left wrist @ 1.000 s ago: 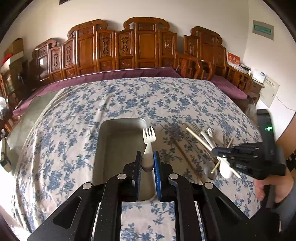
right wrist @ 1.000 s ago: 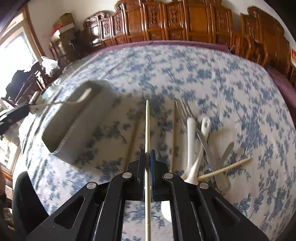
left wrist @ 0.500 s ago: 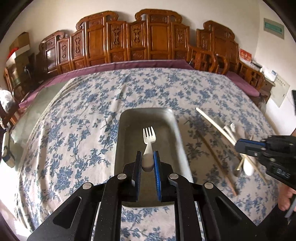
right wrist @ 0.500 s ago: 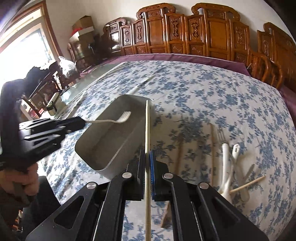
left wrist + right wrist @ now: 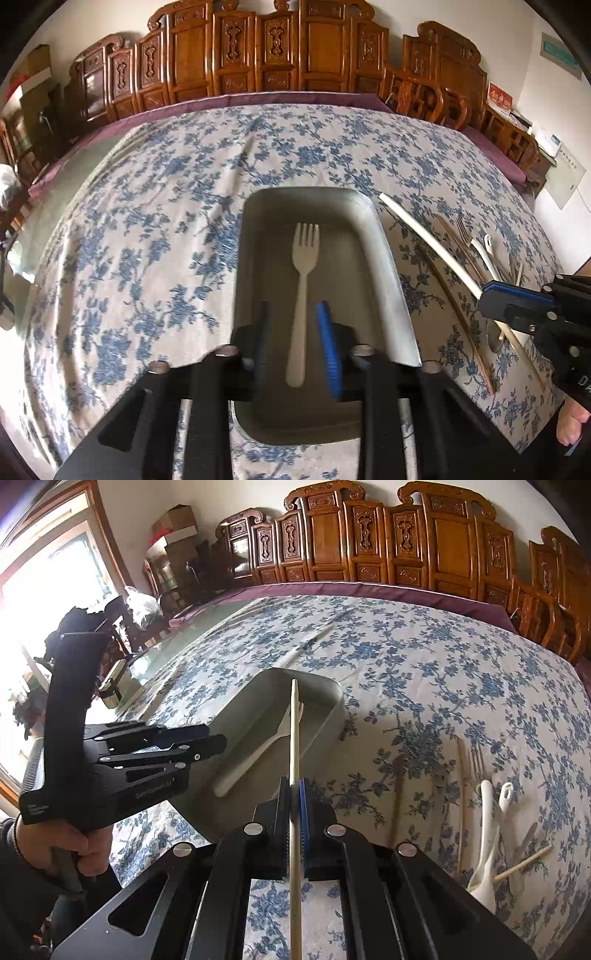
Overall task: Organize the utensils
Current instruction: 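Carry the fork into the grey tray with the left tool while the right tool grasps a wooden chopstick, then lower the wooden chopstick into the tray and open the right tool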
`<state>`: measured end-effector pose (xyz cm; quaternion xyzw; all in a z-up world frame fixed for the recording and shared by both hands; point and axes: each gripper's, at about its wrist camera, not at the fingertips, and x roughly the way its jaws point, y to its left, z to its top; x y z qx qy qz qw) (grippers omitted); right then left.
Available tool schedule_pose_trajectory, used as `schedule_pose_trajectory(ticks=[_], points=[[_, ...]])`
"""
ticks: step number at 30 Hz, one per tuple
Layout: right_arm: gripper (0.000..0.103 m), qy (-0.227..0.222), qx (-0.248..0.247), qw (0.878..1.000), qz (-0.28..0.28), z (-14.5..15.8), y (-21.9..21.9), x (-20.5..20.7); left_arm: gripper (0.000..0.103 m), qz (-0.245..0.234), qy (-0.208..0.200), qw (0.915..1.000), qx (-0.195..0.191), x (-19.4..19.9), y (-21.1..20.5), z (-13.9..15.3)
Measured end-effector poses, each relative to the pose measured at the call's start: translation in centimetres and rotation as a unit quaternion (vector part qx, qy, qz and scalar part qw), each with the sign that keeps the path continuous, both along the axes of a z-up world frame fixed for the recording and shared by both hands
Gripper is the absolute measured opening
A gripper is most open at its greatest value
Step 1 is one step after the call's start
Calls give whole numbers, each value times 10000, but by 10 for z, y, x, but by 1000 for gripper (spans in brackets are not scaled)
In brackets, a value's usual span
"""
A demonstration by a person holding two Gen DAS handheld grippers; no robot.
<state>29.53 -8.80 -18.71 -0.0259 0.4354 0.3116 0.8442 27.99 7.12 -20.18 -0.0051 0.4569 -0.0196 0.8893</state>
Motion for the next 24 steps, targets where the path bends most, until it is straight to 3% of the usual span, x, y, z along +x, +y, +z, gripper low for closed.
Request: schedule_pose_trajectory(ticks=[10,14,24], points=[[6,47,127,9998,-139,-2,36,14,37,110,-156,9996,229,-26,43,34],[6,185,239,9992,-264,-6,50,22,48,151,-219,9995,180,-35,56,39],[6,518,305,9960,-658,-26,76,42,55,265,-252,9993,12,-47,79,37]])
